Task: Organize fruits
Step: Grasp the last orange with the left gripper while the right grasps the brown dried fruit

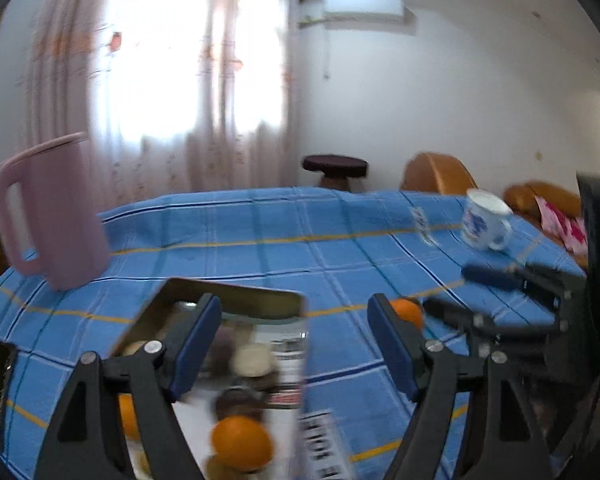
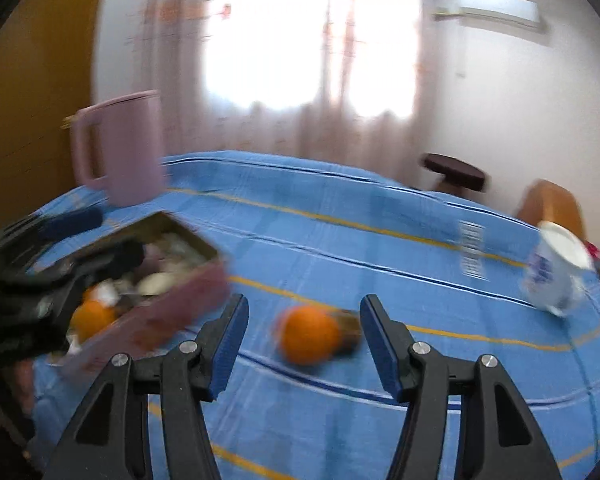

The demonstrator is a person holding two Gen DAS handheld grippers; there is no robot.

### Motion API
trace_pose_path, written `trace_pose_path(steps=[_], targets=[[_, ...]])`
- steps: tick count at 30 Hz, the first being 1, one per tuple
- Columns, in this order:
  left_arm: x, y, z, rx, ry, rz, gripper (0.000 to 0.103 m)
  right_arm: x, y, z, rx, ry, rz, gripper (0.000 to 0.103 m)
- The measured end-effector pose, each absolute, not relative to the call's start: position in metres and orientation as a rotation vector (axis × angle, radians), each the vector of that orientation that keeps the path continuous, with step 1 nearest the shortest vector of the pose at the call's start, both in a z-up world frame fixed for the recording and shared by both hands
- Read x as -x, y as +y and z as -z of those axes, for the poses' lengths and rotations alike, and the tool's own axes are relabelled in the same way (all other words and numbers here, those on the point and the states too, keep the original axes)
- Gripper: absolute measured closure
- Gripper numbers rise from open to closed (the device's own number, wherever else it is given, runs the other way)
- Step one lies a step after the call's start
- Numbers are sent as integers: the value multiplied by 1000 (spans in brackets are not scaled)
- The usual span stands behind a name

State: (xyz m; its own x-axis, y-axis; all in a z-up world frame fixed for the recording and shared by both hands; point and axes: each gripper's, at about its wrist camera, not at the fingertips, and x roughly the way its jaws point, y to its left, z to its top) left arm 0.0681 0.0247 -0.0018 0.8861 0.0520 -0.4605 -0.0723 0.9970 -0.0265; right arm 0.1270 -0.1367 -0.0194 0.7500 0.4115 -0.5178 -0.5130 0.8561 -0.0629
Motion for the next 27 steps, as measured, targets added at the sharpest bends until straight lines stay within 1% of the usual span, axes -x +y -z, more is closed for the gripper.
trace_pose_path(steps=[5,14,16,17,18,19,21,27], targets=[[-102,-11,18,17,567,1,25,-142,-167,23,167,535,-417,43],[-143,-45,41,12,697,73,26,-151,-200,30,91,545,-364,42],[-151,-47,45,13,733,92,30,-153,-200,31,87,546,-368,42],[-154,-46,46,25,744,102,33,-153,-200,31,86,546,-373,42],[-157,-44,48,33,757,107,38,-154,-199,32,84,547,-379,42],[-160,-42,50,45,772,126,47,-155,-199,33,83,553,-382,42],[-159,-42,50,53,772,153,55,-157,-196,33,80,562,-391,41],[-148,-27,46,65,749,145,56,-164,-180,29,91,581,-417,41]])
